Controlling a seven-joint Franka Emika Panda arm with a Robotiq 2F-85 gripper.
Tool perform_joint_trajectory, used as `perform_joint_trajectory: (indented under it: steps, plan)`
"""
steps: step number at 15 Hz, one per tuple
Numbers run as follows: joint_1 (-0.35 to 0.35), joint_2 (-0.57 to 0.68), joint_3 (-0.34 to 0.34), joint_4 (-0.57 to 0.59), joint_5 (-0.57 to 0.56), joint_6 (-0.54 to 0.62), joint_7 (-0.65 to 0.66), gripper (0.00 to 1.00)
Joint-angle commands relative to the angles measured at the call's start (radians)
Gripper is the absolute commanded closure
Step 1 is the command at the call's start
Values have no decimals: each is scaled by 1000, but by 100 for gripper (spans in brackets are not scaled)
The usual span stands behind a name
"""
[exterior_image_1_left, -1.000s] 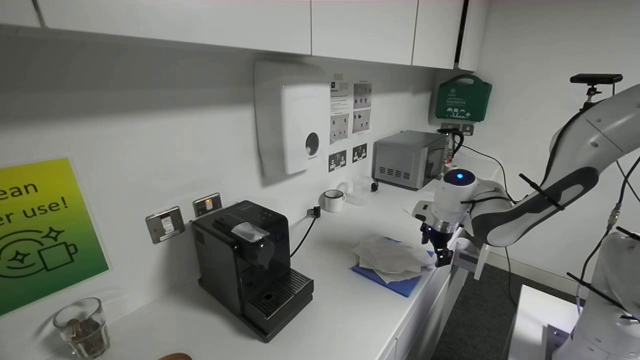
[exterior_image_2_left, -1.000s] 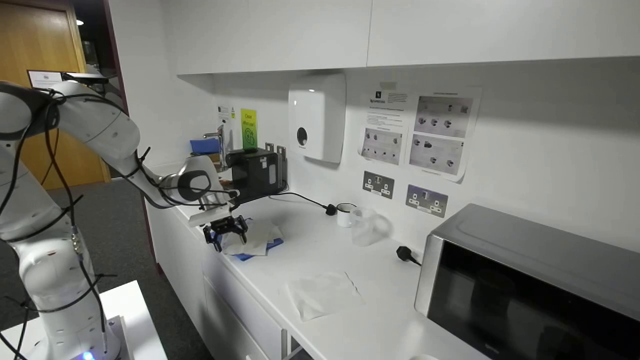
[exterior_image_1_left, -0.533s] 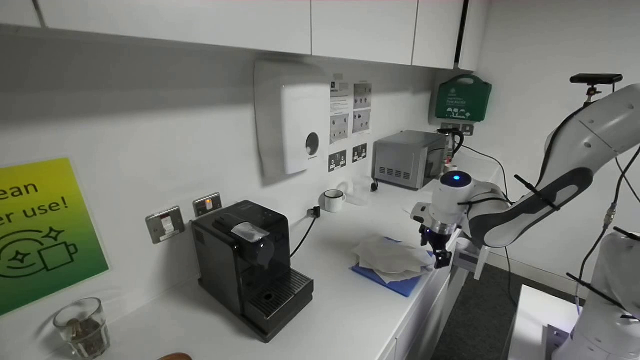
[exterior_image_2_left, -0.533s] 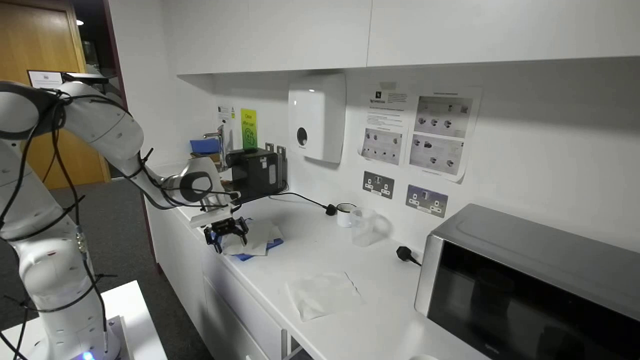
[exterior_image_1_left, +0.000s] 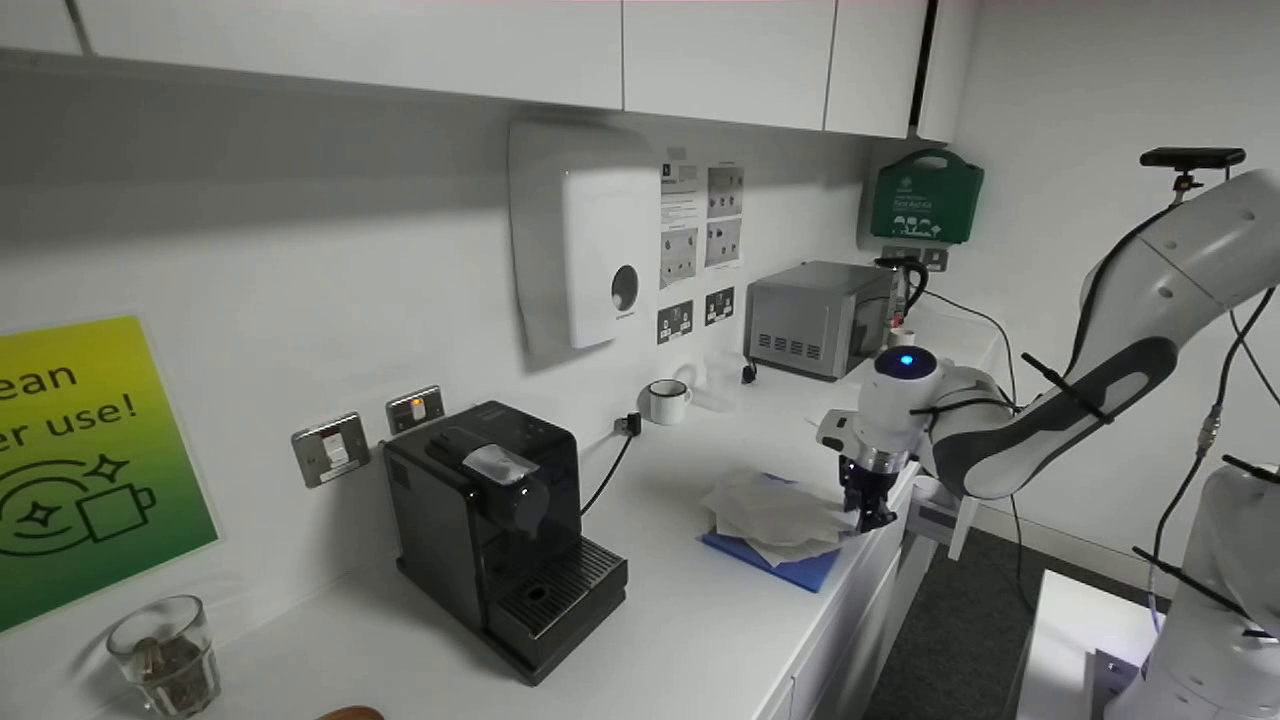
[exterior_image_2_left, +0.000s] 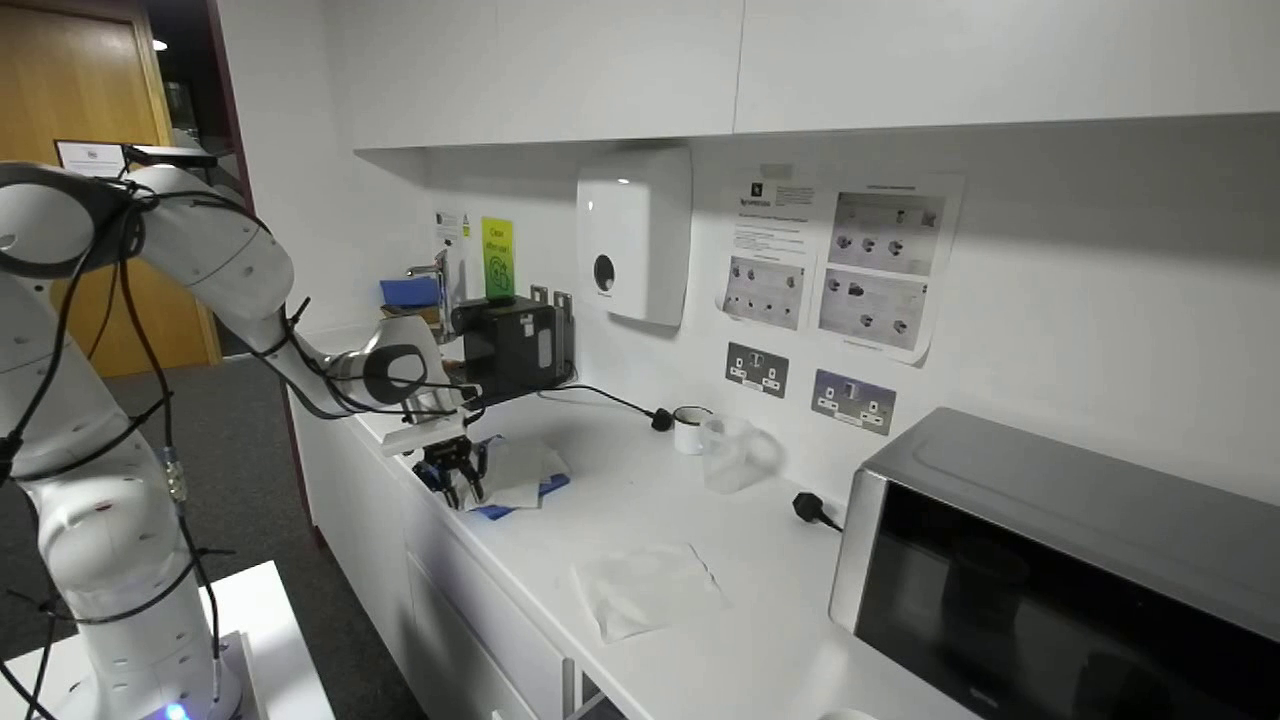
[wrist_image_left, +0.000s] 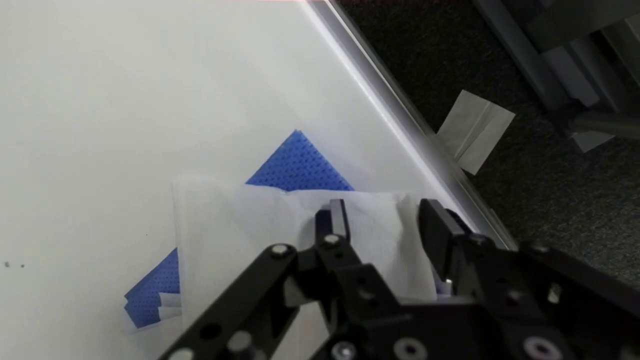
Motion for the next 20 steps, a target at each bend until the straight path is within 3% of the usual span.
perform_joint_trajectory:
  steps: [1,3,4,15,20]
  plan:
    - [-5,17,9,21,6,14,1,87]
    - [-6,17,8,23,8,12,-3,99]
    - [-6,17,7,24,9,12,-4,100]
    - [-43,-167,-56,-16,57,15,-11,100]
    - [-53,-224,-134,15,209,-32,-5,100]
